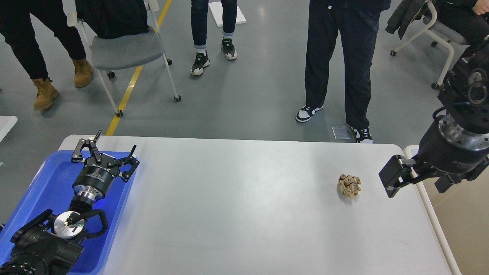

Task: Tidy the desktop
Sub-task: 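Lower the right gripper down onto the crumpled tan paper ball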

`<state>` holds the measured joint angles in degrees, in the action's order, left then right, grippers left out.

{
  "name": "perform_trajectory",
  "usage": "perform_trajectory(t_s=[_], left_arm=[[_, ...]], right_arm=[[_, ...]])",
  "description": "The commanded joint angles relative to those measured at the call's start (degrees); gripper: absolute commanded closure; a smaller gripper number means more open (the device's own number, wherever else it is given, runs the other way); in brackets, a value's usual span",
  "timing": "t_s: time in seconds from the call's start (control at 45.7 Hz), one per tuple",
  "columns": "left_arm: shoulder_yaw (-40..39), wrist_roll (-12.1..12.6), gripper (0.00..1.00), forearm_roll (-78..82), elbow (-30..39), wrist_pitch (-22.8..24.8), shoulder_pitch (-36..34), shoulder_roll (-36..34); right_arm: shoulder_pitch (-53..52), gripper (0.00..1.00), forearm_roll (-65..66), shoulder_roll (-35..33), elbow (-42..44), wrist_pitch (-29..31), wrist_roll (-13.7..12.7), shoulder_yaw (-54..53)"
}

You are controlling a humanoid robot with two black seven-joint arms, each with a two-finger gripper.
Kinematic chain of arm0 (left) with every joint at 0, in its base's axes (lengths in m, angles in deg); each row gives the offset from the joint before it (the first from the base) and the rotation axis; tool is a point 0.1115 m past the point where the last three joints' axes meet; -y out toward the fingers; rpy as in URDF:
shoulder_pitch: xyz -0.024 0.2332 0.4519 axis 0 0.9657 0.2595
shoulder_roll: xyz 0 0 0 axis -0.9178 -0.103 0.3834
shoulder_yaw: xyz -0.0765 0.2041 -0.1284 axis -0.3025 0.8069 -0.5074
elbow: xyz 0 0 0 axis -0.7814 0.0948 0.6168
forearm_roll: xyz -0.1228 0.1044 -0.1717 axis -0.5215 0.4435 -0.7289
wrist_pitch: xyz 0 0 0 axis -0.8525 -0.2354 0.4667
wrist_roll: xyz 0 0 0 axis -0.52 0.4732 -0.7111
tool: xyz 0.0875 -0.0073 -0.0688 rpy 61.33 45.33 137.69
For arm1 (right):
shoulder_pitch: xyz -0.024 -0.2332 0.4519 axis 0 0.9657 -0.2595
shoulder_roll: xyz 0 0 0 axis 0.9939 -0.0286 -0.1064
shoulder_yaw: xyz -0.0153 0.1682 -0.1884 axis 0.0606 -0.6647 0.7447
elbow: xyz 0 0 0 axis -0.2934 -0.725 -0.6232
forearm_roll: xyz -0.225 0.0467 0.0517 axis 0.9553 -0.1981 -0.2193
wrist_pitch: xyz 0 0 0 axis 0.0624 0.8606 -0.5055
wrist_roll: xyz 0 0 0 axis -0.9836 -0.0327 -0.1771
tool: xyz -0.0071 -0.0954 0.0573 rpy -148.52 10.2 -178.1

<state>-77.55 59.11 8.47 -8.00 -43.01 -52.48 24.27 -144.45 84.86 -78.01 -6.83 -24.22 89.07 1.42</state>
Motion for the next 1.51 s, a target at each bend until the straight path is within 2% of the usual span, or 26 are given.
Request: perform_trajectory(t_s=[0.0,0.7,0.853,1.094,1.488], left_arm=[[0.0,0.0,0.0,0.1,0.0,0.0,0.0,0.1],[0.0,0.0,0.0,0.0,0.0,0.0,0.0,0.1],[0.0,0.0,0.0,0.0,0.0,0.0,0.0,0.0],[0.0,0.0,0.0,0.1,0.0,0.0,-0.1,0.1],[0.0,0.1,0.0,0.1,0.0,0.0,0.0,0.1]], right_arm=[[0.7,0.0,0.0,-0.1,0.2,-0.1,0.1,-0.1],[1.2,0.0,0.6,-0.2,0.7,-0.1,0.1,-0.6],[1.5,0.0,1.0,-0.5,2.6,0.4,-0.1,-3.5],[7.7,0.0,1.9,0.2,10.1,-1.5,0.1,-6.1],[26.3,0.0,2.4,8.6,30.4,-9.0,0.0,-13.1]])
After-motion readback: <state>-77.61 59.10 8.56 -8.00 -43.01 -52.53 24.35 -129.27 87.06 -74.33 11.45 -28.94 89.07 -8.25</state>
